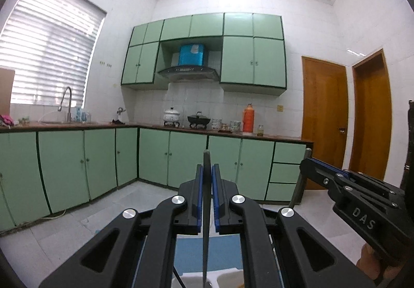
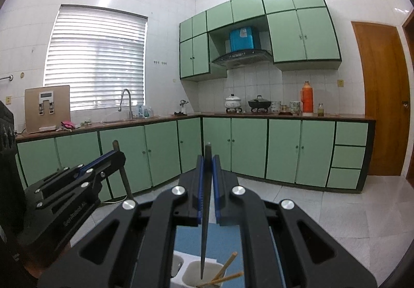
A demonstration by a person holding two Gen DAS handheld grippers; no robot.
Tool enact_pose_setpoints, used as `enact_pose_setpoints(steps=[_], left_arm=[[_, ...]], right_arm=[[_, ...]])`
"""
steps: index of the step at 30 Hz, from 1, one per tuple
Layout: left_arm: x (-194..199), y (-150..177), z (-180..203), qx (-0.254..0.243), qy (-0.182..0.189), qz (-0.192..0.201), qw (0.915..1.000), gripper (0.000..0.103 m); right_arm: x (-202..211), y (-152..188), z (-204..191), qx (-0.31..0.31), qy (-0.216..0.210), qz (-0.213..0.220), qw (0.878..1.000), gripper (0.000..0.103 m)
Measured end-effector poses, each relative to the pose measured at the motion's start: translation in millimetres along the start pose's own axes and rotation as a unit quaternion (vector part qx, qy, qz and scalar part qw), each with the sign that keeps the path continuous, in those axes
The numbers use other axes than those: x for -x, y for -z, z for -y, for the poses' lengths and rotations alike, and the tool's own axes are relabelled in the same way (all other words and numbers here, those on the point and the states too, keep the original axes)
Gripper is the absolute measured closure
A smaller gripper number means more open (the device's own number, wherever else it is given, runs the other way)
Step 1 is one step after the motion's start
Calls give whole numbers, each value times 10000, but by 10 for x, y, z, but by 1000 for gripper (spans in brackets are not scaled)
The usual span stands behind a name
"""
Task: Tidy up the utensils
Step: 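Lower both grey chopsticks into the holder and open both tools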
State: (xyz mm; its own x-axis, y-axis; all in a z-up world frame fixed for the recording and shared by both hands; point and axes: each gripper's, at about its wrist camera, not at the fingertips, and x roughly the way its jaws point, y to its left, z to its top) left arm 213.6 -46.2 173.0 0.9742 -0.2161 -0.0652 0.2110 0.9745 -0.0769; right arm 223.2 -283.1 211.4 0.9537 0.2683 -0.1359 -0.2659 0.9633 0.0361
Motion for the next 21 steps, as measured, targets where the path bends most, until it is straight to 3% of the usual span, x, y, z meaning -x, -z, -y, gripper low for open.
enact_pose_setpoints(steps=[11,21], left_arm=[[-569,520,-148,-7,-173,-559,9983,96],[-719,808,-248,-10,-245,-836,9962,96]], right_arm=[[-478,564,10,-38,5,-469,9989,97],[-646,889,-54,-21,12,-784,9969,97]])
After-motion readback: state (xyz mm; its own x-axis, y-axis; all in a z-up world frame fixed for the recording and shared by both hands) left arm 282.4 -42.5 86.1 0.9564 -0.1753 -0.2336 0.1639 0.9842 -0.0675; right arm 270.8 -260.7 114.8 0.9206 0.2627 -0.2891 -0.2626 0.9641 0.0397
